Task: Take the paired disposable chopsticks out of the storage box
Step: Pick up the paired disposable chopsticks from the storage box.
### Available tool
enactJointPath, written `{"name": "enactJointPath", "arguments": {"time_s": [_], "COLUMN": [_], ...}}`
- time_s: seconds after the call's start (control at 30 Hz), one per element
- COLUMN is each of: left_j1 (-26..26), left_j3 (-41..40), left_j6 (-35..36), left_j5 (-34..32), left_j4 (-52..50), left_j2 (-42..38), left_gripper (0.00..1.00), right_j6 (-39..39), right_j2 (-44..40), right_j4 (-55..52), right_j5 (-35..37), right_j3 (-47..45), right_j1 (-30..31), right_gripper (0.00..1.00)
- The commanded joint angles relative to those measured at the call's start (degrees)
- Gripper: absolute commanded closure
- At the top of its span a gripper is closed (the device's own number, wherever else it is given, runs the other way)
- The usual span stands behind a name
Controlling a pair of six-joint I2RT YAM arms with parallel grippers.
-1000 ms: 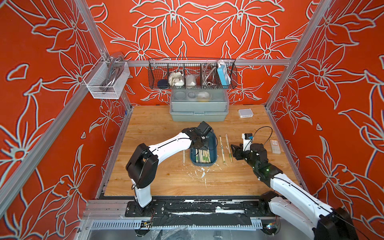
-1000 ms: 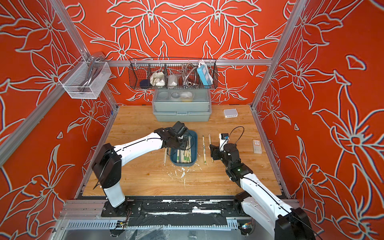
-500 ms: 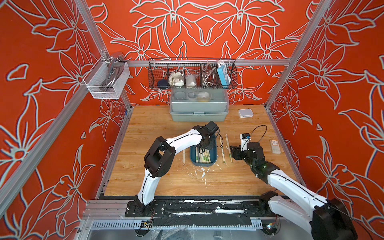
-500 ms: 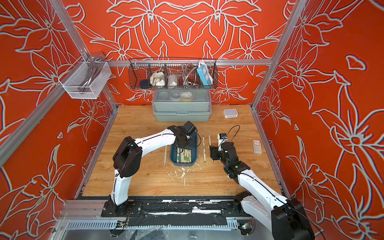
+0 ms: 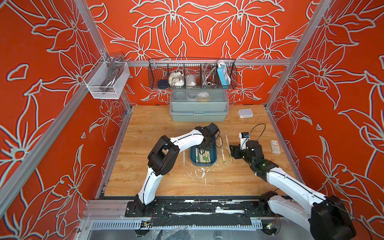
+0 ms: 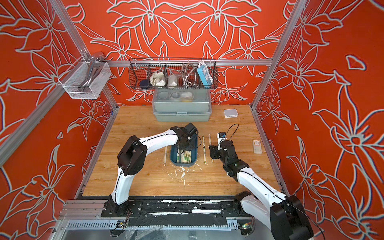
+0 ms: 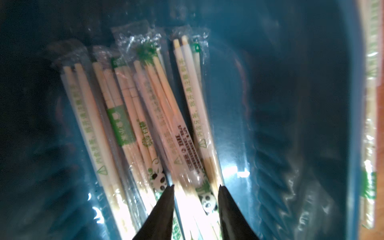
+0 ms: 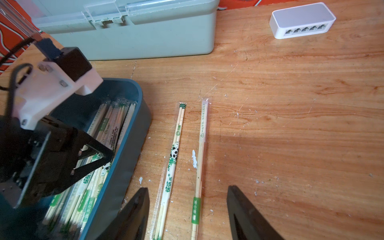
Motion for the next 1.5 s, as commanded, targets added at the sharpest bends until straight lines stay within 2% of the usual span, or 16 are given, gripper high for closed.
{"name": "enactJointPath", "arguments": {"time_s": [0.0,0.17,0.23,0.4,0.53,0.83,1.47], "left_j1": [0.60,1.05,1.15,1.15,1.15,1.15,1.15], "left_j3": [1.24,1.24,1.25,1.10,0.89,0.41,2.50], "left_j6": [-0.60,-0.36,-0.29,-0.13,-0.02,-0.04,1.68], "left_j5": [-0.33,-0.15,-0.15,-0.15,-0.62,-1.99,-1.77], "left_j4": [-0.96,-0.50,-0.51,-0.57,-1.28,-2.50,-5.16], "left_j2": [1.55,2.26,2.38,2.01,1.35,-1.73,-4.89], "left_gripper": [0.64,0.67,0.73,0.76,0.84,0.89,0.89], "right_j6": [0.28,0.29,0.29,0.29,0.29,0.18,0.10], "right_j2": [0.61,0.87,0.99,1.61,2.02,2.72,4.05], "right_j4": [-1.30,-1.22,-1.13,-1.37,-1.52,-1.52,-2.01], "right_j5": [0.80,0.35,0.43,0.08,0.06,-0.27,-0.34], "right_j3": [1.95,2.10,1.98,2.38,2.63,2.94,3.71], "right_j1": [0.29,0.29,0.29,0.29,0.29,0.29,0.28], "right_gripper": [0.36,0.36,0.36,0.36,0.36,0.36,0.36]}}
